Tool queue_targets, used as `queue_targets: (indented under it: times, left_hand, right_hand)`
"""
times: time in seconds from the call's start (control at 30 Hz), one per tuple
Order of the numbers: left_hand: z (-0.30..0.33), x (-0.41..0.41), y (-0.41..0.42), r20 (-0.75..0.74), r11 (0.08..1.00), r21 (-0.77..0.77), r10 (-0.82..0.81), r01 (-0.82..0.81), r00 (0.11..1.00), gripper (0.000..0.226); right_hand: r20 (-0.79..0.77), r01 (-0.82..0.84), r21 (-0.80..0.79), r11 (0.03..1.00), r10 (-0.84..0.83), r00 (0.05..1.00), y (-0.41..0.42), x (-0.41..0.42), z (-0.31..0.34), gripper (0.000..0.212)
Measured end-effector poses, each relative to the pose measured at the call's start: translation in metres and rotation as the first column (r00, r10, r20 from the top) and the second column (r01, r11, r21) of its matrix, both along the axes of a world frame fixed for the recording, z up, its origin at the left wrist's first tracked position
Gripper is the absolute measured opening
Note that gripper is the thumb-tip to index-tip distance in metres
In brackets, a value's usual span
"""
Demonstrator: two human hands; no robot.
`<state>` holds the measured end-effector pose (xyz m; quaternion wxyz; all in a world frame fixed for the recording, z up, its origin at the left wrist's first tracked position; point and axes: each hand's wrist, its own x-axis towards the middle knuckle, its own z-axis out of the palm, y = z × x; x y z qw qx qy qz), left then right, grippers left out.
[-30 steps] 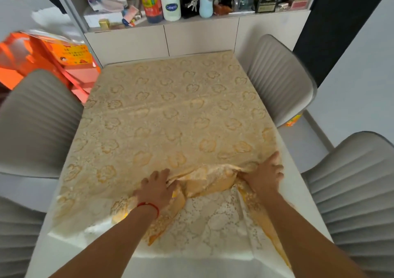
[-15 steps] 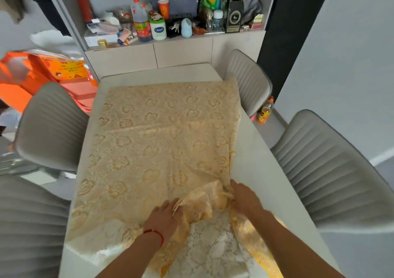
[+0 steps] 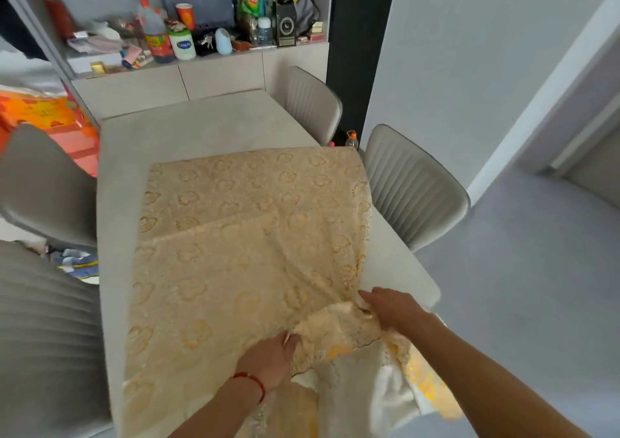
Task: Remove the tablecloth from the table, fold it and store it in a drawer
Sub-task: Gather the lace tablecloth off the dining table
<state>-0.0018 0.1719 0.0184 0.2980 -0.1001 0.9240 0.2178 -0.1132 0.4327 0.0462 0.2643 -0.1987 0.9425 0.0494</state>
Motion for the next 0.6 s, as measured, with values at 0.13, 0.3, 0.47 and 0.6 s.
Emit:
queue_targets:
  times: [0.13, 0.3, 0.47, 0.6]
  left_hand:
    - [0.026, -0.002, 0.026, -0.180, 0.983, -0.089, -0.173, 0.159, 0.968, 0.051]
    - [0.061, -0.065, 0.078, -0.223, 0.880, -0.178, -0.473, 0.441, 0.853, 0.095]
    - [0.059, -0.114, 0.167, -0.087, 0.435, -0.390, -0.895, 0.811, 0.438, 0.112]
    - [0.046, -0.111, 0.206, -0.078, 0.473, -0.376, -0.873, 0.797, 0.482, 0.025]
  right_hand:
    - [-0.015, -0.100, -0.063, 0.993, 0.099, 0.995, 0.030, 0.000, 0.024, 0.057]
    - [-0.098, -0.278, -0.135, 0.951, 0.266, 0.959, 0.076, 0.021, 0.045, 0.063]
    - [-0.407, -0.393, -0.352, 0.849, 0.240, 0.881, 0.117, 0.053, 0.042, 0.045]
    - [-0.400, 0.144, -0.425, 0.894, -0.328, 0.855, 0.154, 0.081, 0.008, 0.075]
